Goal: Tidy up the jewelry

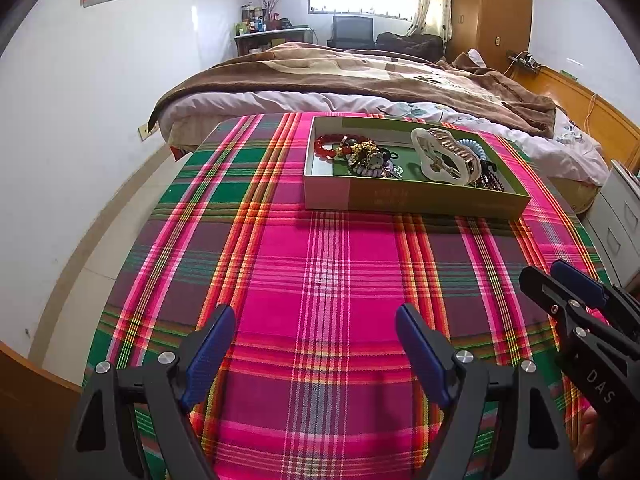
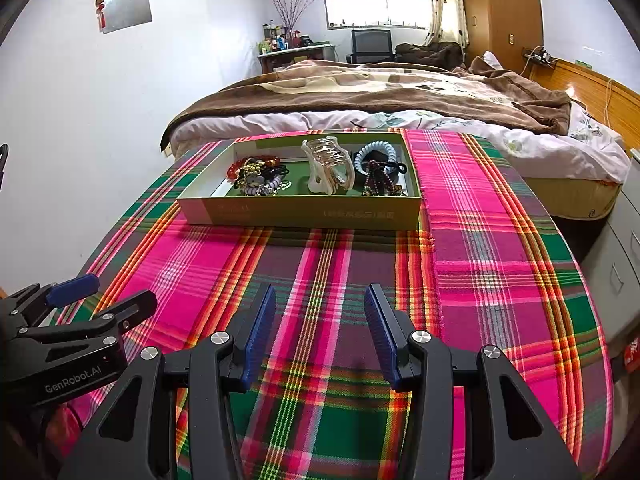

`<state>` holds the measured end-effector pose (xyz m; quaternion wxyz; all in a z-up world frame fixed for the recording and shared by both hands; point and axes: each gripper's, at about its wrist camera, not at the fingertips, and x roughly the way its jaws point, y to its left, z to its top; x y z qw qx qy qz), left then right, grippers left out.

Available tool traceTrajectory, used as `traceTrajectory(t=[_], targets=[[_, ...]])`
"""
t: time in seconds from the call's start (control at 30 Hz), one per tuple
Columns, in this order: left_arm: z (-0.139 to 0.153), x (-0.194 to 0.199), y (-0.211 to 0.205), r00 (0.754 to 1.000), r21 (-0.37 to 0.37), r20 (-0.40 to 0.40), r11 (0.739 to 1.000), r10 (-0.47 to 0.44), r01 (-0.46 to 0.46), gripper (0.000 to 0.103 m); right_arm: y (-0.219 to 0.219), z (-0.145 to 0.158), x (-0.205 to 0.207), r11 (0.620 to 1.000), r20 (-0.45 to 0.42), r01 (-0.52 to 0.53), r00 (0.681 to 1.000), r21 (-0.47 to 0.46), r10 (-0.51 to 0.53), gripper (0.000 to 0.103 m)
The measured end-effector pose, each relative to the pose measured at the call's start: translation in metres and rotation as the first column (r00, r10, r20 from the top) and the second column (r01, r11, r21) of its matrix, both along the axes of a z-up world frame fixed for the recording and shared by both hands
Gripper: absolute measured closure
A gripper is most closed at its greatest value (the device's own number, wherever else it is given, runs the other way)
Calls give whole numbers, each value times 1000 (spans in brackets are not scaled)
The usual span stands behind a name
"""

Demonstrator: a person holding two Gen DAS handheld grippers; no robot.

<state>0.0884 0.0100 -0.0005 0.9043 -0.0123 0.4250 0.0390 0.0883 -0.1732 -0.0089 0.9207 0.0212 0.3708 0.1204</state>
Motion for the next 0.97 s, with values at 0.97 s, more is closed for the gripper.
traceTrajectory(t=[0.97], targets=[[-2,-2,-2,1000,0,-3,1000,-3,3,21,0,0,0,1000,0,1,1000,2,-1,56]])
